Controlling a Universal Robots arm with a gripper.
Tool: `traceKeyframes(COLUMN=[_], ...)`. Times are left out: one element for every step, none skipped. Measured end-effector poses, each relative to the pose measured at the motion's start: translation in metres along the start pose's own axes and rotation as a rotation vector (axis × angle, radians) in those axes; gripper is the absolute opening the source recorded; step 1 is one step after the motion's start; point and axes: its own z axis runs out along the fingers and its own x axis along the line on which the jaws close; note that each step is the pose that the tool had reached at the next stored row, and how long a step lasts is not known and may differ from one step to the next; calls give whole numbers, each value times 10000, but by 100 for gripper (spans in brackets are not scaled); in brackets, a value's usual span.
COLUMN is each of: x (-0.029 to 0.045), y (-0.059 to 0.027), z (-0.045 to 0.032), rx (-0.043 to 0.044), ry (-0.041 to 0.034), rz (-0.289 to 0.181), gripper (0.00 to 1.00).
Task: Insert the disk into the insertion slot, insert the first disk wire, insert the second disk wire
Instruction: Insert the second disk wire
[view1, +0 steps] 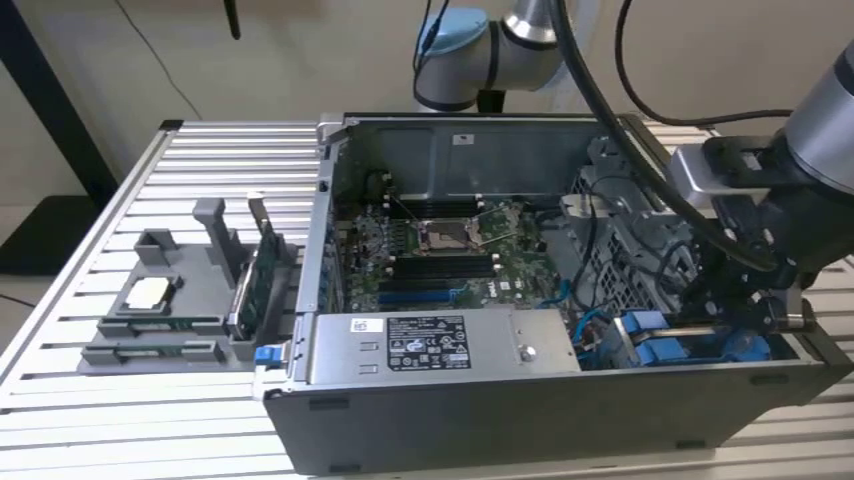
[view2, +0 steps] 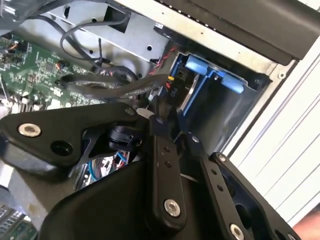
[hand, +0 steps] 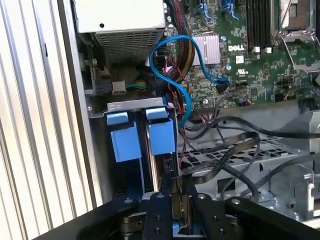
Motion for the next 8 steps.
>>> traceKeyframes(x=[-7,-12,-17,-23,-28,-33,-39,-43], y=[-2,-4,-5,-7,-9,-11,-13,-15], z=[-39,-72,-101,-132,-160,-190,-222,-250], rx=[0,-1,0,-1,-1,-1,-1,-1], ry=[2,1,3,3,2,0,4,2], rz=[0,0,1,0,0,0,0,0], gripper=[24,24,24,24,24,24,24,24])
